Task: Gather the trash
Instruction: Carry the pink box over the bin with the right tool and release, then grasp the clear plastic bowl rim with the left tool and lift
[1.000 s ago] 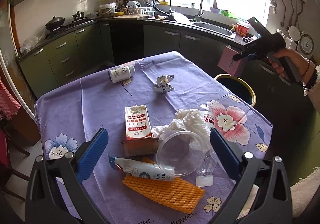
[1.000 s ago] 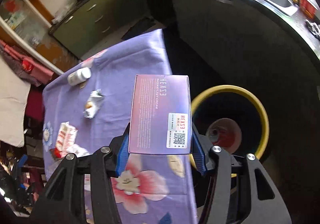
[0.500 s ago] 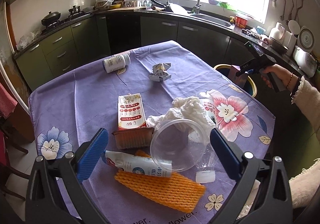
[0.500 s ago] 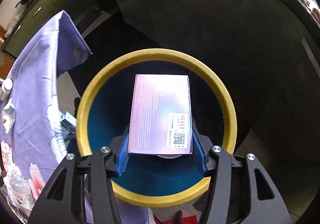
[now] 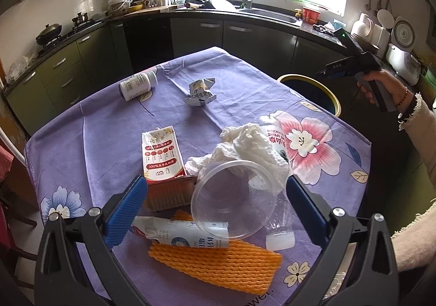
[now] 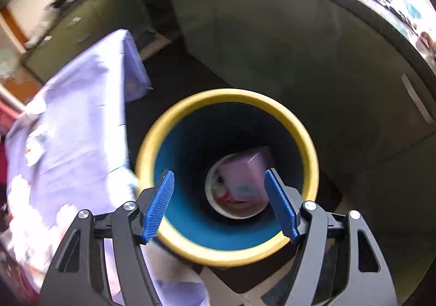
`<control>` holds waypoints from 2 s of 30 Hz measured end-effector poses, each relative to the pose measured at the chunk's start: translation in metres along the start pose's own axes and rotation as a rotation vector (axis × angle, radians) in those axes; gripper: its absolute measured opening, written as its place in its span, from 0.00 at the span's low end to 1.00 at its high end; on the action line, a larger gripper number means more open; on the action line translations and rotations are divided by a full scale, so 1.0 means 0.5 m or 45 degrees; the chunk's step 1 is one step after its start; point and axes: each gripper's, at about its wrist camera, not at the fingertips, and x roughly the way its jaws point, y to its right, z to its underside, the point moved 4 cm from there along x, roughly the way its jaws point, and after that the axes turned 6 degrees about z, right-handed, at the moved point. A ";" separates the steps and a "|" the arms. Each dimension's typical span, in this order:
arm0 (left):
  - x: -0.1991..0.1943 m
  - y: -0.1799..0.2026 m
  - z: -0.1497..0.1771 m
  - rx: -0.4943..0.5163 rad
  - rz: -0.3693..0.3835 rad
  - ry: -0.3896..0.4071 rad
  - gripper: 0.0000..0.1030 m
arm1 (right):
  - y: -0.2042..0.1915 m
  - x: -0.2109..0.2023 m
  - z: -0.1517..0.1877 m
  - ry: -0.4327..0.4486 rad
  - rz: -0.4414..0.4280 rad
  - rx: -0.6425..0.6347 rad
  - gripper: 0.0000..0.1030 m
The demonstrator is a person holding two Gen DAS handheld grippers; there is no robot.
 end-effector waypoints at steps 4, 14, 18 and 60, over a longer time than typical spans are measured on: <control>0.011 -0.003 0.006 0.058 0.003 -0.038 0.94 | -0.042 -0.059 0.046 0.046 -0.078 -0.067 0.67; 0.045 -0.004 0.004 0.162 0.051 -0.094 0.76 | -0.121 -0.082 0.072 0.053 -0.163 -0.116 0.67; 0.068 -0.008 0.010 0.189 0.036 -0.153 0.55 | -0.130 -0.079 0.080 0.037 -0.217 -0.124 0.67; -0.028 0.033 -0.175 -0.028 -0.040 0.093 0.04 | -0.105 -0.146 0.085 0.129 -0.247 -0.164 0.67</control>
